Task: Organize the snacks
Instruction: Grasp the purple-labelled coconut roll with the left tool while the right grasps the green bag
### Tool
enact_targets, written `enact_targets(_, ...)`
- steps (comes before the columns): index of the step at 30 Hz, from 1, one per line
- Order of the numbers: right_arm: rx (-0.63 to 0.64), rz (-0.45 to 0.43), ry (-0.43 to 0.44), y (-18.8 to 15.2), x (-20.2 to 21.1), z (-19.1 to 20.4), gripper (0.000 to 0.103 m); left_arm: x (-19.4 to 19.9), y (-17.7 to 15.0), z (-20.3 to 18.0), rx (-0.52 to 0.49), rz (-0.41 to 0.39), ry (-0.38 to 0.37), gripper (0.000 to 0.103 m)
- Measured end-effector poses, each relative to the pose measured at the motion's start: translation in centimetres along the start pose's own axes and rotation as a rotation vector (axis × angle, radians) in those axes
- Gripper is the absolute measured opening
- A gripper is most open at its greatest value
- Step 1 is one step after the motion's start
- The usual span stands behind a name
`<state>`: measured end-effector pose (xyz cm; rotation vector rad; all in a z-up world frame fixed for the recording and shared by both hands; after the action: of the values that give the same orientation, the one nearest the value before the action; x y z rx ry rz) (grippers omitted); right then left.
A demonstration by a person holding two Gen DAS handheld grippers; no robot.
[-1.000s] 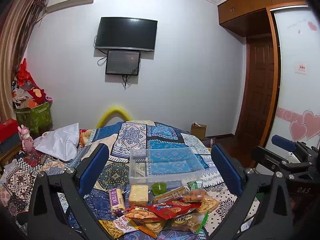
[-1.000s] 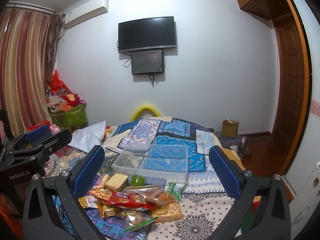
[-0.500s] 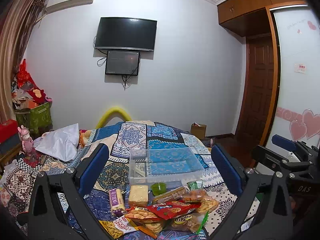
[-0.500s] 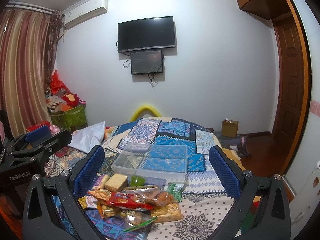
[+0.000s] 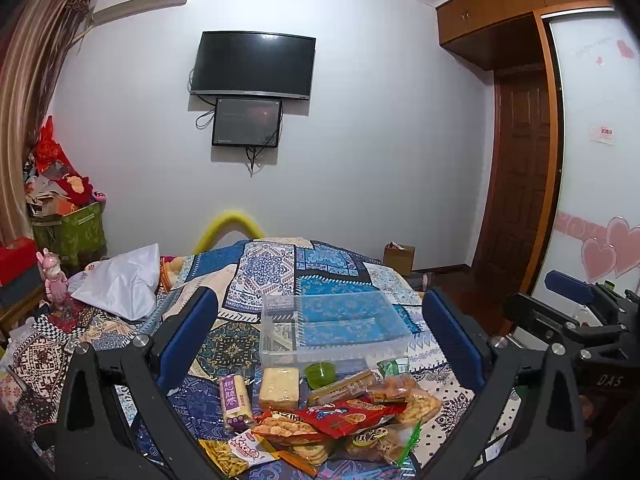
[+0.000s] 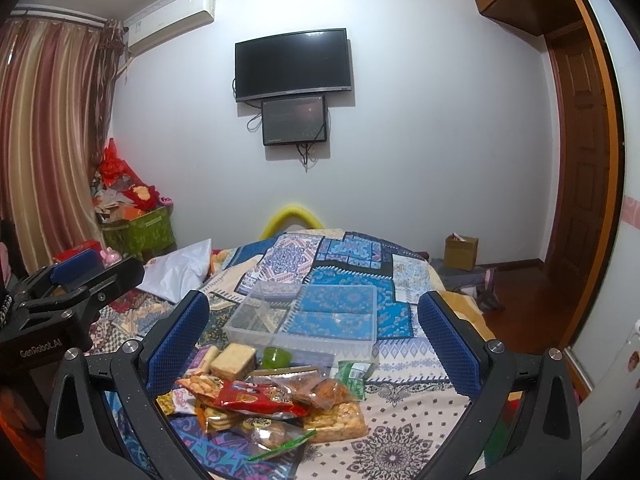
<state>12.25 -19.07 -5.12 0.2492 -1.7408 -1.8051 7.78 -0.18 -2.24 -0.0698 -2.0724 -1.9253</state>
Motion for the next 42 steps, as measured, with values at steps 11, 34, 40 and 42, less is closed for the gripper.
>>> enact_targets(11, -0.017, 0.047, -0.015, -1.3, -1.9, -0.9, 0.103, -2.7, -1.9, 0.7, 0.009, 0.067, -0.011, 0.103)
enact_targets(34, -0.115, 0.34, -0.051, -8.1, -10.7, -7.1, 0.093, -17.1, -13.6, 8.9, 0.077, 0.538, 0.105, 0.065)
enact_targets(40, -0.161, 0.441, -0.038, -10.6, -13.1, -8.6, 0.077, -19.5, -16.1, 10.4, 0.064, 0.624, 0.119, 0.048)
enact_targets(42, -0.174, 0.468, -0.038, -11.4, -13.9, -9.1, 0.072, -20.3, -17.1, 10.7, 0.062, 0.662, 0.116, 0.038)
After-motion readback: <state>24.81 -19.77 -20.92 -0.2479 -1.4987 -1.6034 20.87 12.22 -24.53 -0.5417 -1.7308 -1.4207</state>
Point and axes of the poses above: each gripper's, at about its wrist camera, not at the fingertips, and x roughly against the way its jaws point, z to its left, y to its top, the point moved 7 cm from there along -x, roughly the way its jaws point, and after that the axes turned 10 degrees about y, right-handed, at the moved point
